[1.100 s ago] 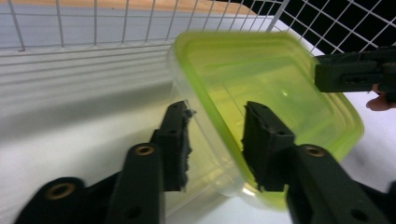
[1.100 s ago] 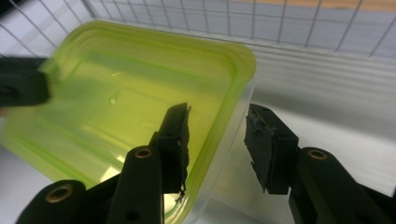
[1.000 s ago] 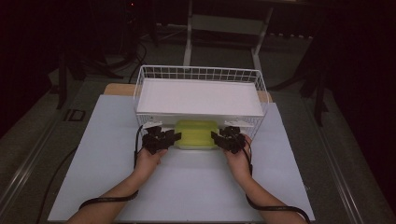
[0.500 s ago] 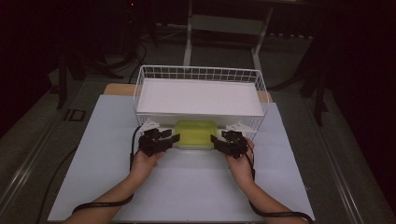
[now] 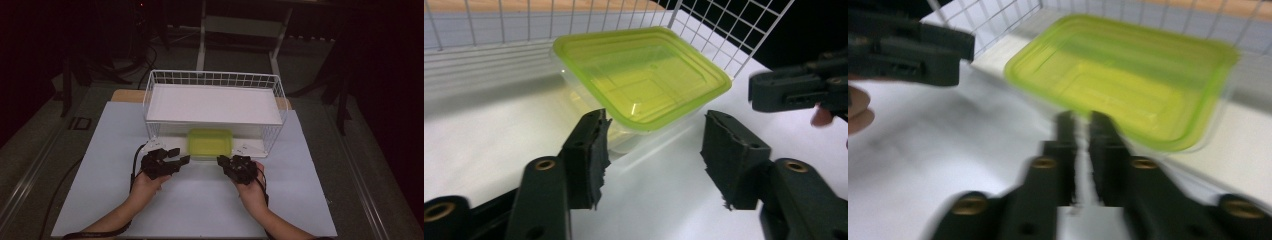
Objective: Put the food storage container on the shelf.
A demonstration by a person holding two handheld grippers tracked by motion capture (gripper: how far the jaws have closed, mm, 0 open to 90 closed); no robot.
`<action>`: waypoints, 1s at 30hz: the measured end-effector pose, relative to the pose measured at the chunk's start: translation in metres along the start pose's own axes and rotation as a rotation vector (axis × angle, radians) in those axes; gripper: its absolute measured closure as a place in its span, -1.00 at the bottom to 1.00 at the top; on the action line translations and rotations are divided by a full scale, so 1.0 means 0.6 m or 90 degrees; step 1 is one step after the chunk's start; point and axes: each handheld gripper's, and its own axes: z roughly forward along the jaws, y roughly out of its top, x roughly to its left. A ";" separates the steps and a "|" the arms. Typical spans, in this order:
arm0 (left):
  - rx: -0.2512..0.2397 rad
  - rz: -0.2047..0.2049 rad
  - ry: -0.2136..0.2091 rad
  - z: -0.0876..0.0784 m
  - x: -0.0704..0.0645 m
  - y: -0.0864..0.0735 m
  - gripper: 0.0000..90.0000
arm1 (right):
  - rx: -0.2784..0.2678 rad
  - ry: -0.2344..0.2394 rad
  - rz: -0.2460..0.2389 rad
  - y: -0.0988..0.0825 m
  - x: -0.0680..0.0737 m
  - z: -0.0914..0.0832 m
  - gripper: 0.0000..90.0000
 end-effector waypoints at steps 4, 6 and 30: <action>0.005 -0.007 -0.038 -0.003 0.005 -0.005 -0.21 | 0.024 0.002 -0.018 -0.009 0.011 0.014 1.00; 0.009 0.010 -0.032 -0.003 0.002 -0.008 -0.43 | 0.034 0.007 -0.026 -0.011 0.016 0.022 1.00; -0.013 0.080 -0.002 -0.001 0.002 -0.023 -1.00 | 0.070 -0.026 -0.040 0.002 0.004 0.112 1.00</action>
